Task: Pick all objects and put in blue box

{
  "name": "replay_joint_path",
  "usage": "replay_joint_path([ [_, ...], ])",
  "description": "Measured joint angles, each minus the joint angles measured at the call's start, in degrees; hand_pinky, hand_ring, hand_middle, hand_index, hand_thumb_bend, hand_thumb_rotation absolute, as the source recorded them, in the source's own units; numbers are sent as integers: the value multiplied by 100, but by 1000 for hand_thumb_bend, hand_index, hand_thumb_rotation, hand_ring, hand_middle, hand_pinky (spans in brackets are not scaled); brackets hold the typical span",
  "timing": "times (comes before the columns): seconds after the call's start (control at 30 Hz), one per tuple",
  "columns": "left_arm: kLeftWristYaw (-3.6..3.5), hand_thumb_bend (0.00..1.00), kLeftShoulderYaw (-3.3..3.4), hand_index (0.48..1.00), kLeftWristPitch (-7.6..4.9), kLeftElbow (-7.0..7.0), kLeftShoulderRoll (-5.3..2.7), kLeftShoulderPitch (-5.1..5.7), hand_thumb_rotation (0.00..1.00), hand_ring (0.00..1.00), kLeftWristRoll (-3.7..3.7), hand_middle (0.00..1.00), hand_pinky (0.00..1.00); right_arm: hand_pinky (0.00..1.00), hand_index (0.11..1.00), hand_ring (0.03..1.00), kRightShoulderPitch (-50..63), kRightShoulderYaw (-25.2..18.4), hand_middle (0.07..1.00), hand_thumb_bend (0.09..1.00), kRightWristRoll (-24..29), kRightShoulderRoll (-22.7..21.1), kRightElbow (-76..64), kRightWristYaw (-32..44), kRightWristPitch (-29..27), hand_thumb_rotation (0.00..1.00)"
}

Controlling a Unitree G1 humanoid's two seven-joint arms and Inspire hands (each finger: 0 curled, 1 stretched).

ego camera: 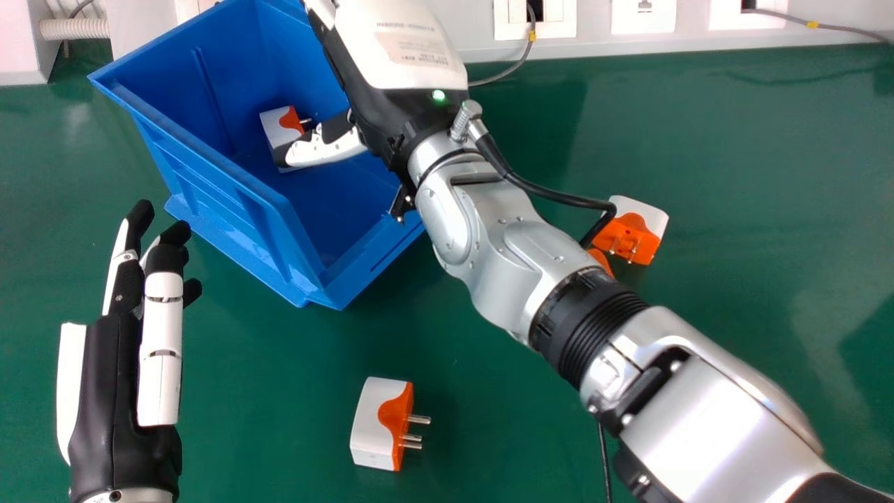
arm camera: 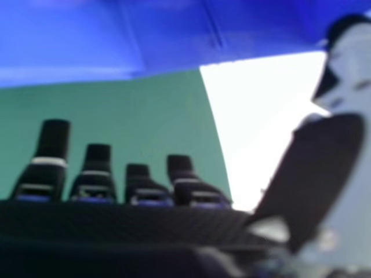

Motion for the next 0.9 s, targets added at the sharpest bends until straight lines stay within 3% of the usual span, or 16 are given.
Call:
replay_joint_path([
  [0.63, -47, 387, 64, 952, 71, 81, 80, -149, 1000, 913, -7, 902, 855, 947, 938, 969, 2010, 21, 995, 636, -650, -1170, -4157, 1307, 1293, 203],
  [0.77, -62, 392, 94, 952, 68, 102, 143, -142, 1000, 914, -15, 903, 857, 979, 959, 988, 2568, 15, 998, 630, -880, -1435, -5019, 1578, 1427, 215],
  [0.9, -136, 401, 103, 954, 55, 128, 193, -127, 1000, 918, -56, 905, 862, 989, 964, 994, 3415, -111, 1000, 639, -1103, -1665, -6176, 1747, 1534, 220],
])
